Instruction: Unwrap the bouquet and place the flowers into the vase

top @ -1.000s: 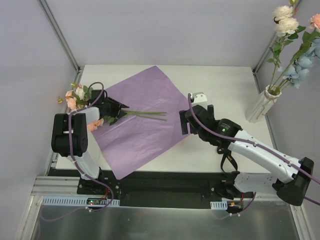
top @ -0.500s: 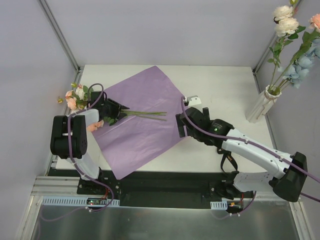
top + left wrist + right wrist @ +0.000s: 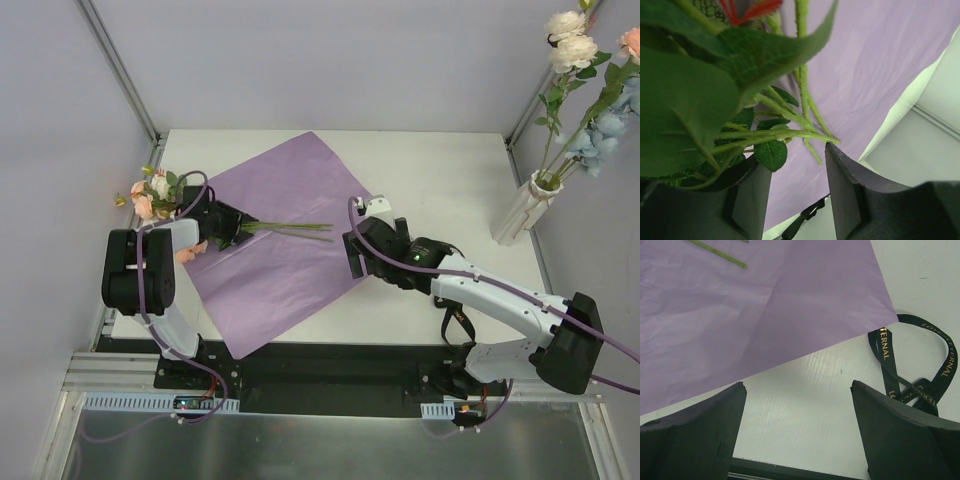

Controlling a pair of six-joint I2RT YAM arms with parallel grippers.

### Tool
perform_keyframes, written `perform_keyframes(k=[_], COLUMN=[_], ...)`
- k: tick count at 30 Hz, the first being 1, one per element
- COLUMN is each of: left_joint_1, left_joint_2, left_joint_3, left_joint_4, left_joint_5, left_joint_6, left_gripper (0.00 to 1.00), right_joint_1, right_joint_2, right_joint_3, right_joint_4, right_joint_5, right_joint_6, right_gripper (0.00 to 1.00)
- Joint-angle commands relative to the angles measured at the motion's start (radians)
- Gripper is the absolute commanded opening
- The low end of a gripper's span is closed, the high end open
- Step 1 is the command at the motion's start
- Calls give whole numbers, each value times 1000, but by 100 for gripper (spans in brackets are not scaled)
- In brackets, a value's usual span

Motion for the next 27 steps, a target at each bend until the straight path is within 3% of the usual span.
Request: perform_keyframes(k=[1, 6, 12, 20, 27], left_joint_1=[12, 20, 20, 21, 21], left_joint_2=[36, 43, 56, 71, 102], left_joint_3=[35, 50, 49, 46, 29], left_joint_4=[-39, -50, -57, -56, -58], left_joint_5=[-32, -41, -52, -70, -67], left_joint_6=[11, 25, 23, -5, -24], left_gripper=[44, 38, 38, 54, 51], right_joint_1=[22, 30, 30, 36, 37], right_joint_2=[9, -16, -14, -6, 20], right_joint_3=[18, -5, 4, -5, 27], right_joint_4=[27, 20, 22, 19, 27], right_joint_5=[-4, 23, 31, 31, 37], right_joint_6=[23, 17, 15, 20, 9], right_gripper=[89, 89, 89, 89, 89])
